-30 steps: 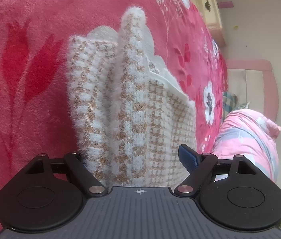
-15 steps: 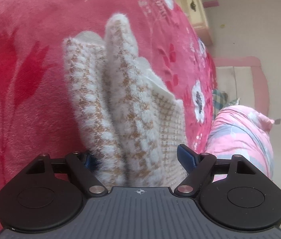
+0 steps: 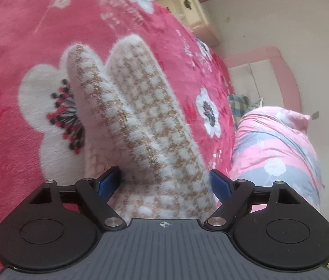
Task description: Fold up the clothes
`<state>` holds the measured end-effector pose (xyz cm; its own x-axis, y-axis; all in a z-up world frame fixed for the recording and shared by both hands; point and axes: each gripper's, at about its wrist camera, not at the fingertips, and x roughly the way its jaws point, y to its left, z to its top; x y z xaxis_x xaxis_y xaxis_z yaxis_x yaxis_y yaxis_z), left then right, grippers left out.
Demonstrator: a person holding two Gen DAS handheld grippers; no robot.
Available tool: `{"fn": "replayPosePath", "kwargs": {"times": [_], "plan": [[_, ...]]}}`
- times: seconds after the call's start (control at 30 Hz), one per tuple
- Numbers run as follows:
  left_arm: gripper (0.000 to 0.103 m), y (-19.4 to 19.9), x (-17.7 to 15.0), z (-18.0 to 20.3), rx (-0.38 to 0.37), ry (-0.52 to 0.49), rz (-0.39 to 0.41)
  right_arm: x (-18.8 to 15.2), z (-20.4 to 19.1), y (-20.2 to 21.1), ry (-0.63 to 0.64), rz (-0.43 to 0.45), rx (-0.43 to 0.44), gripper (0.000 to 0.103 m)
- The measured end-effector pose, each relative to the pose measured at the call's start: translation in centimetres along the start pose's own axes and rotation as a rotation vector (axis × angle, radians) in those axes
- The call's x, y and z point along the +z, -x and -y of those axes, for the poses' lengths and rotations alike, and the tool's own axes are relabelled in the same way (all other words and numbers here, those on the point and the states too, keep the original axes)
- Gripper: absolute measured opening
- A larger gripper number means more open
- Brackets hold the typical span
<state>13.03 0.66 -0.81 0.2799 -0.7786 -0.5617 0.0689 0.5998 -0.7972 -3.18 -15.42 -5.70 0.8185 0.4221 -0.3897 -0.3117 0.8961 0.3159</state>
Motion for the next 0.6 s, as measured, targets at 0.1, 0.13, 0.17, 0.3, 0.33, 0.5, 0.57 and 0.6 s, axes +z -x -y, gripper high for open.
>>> {"fn": "replayPosePath", "kwargs": {"times": [0.1,0.13,0.17,0.3,0.33,0.5,0.57,0.6], "plan": [[0.084,-0.8,0.0,1.9,-0.007,-0.044,0.006,0.6,0.8,1.3,-0.033,0.045,-0.003,0.032],[0.085,-1.1,0.0,2.5,-0.014,-0.06,0.007,0.9,1.2,1.7,-0.051,0.063,-0.003,0.031],[0.085,-1.5,0.0,3.1,-0.023,-0.073,0.008,1.2,1.6,2.2,-0.065,0.082,-0.005,0.031],[0.085,-3.6,0.2,5.8,-0.098,-0.11,0.002,2.6,4.5,4.6,-0.124,0.168,-0.034,0.03],[0.085,-4.2,0.3,6.5,-0.134,-0.117,-0.001,2.9,5.6,5.3,-0.158,0.189,-0.04,0.03],[0.085,-5.8,0.2,8.5,-0.305,-0.141,0.02,3.4,11.5,8.3,-0.288,0.259,-0.117,0.029],[0.085,-6.4,-0.5,8.6,-0.289,-0.188,0.016,3.0,13.8,8.7,-0.367,0.261,-0.133,0.029],[0.085,-6.7,-1.0,8.3,-0.261,-0.214,0.016,2.7,14.8,8.9,-0.413,0.262,-0.131,0.029]]}}
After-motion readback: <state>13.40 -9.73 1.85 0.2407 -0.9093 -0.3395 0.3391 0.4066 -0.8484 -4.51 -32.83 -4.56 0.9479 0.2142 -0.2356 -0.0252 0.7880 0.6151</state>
